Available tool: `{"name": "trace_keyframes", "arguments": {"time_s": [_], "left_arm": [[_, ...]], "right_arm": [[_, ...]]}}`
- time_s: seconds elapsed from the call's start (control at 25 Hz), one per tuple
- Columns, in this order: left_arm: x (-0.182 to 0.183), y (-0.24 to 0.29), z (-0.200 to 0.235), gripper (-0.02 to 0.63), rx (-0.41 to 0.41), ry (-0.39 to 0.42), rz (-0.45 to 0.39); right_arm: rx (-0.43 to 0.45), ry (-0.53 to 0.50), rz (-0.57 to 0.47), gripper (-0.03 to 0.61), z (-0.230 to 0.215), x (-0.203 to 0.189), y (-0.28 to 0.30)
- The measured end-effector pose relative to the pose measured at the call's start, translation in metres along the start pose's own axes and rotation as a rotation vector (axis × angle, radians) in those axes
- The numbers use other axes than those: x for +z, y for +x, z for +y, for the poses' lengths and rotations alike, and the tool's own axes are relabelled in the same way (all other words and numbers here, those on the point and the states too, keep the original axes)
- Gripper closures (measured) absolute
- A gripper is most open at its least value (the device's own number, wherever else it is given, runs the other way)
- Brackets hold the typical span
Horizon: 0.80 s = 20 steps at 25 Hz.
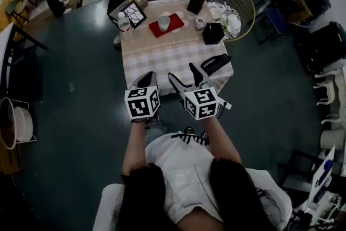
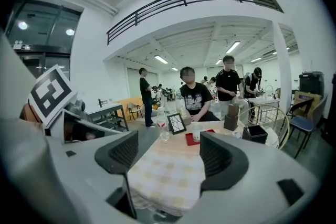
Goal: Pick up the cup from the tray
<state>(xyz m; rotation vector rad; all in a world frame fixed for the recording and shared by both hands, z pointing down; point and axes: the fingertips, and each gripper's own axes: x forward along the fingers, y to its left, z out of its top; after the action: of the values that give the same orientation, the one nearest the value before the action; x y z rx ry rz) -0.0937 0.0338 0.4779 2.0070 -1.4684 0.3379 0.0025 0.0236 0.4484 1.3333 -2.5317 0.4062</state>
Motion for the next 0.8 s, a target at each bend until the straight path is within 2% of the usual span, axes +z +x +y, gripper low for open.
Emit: {"name": "trace_keyframes", "arguments": {"time_s": [0.08,0.24,0.4,0.68,0.8], "left_arm": [[0.01,0.012,0.011,0.604,0.0,0.018,0.008],[0.031,0.035,0.039,0.604,0.057,0.031,0.017],[0.046,0.05,0.052,0.604,0.027,0.057,0.028],[0.053,0.067,0.068,0.604,0.031,0.046,0.037],[0.058,0.078,0.077,0.604,0.035,0.017,0.038]], "right_arm": [[-0.008,0.012,0.007,0.224,-0.005,0.004,0.016],[-0.028,0.041,0.022,0.221,-0.014,0.007,0.049],[-0.065,0.052,0.023,0.213,-0.019,0.009,0.077],[-0.097,0.04,0.027,0.192,-0.025,0.022,0.114],[-0.101,0.028,0.029,0.189,-0.031,0.025,0.127]]}}
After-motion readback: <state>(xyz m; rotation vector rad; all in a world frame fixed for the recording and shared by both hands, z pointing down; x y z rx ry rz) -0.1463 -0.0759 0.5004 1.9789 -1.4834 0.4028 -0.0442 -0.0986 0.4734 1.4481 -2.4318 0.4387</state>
